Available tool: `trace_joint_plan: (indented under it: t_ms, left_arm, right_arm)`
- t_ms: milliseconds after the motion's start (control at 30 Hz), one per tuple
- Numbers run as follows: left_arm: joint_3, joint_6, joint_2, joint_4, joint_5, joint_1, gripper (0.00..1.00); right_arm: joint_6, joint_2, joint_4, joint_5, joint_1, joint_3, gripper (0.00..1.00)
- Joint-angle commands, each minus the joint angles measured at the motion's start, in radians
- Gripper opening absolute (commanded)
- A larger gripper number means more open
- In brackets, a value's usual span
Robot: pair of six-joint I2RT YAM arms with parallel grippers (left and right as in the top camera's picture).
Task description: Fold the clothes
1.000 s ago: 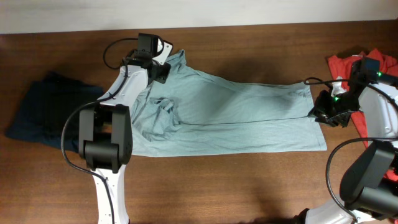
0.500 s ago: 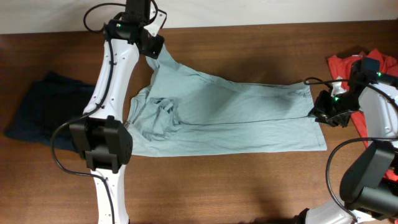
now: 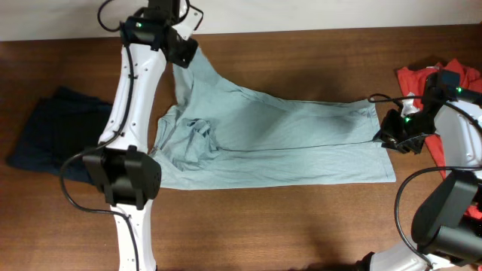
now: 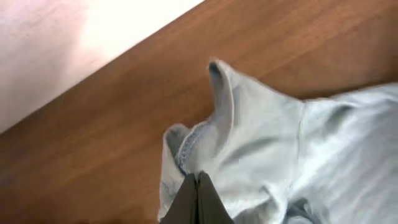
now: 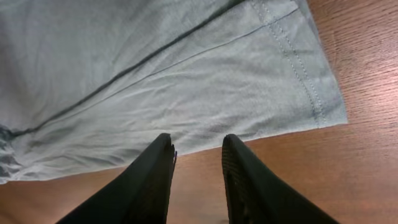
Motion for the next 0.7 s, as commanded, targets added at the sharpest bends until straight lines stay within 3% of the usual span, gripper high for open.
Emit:
trace_joint_plan:
  t_ms: [0, 433, 667]
  left_arm:
    - [0.052, 0.035, -0.033, -0.078, 0.039, -0.032, 0.00]
    - [0.053, 0.042, -0.032, -0.436, 0.039, -0.082, 0.00]
    - [0.051, 0.050, -0.032, -0.531, 0.082, -0.082, 0.00]
  right_arm:
    - [-0.010, 0.007, 0.000, -0.008, 0.001, -0.003, 0.30]
    - [-0.010, 0.007, 0.013, -0.009, 0.001, -0.003, 0.31]
    - [-0.032, 0.007, 0.076, -0.074, 0.001, -0.003, 0.31]
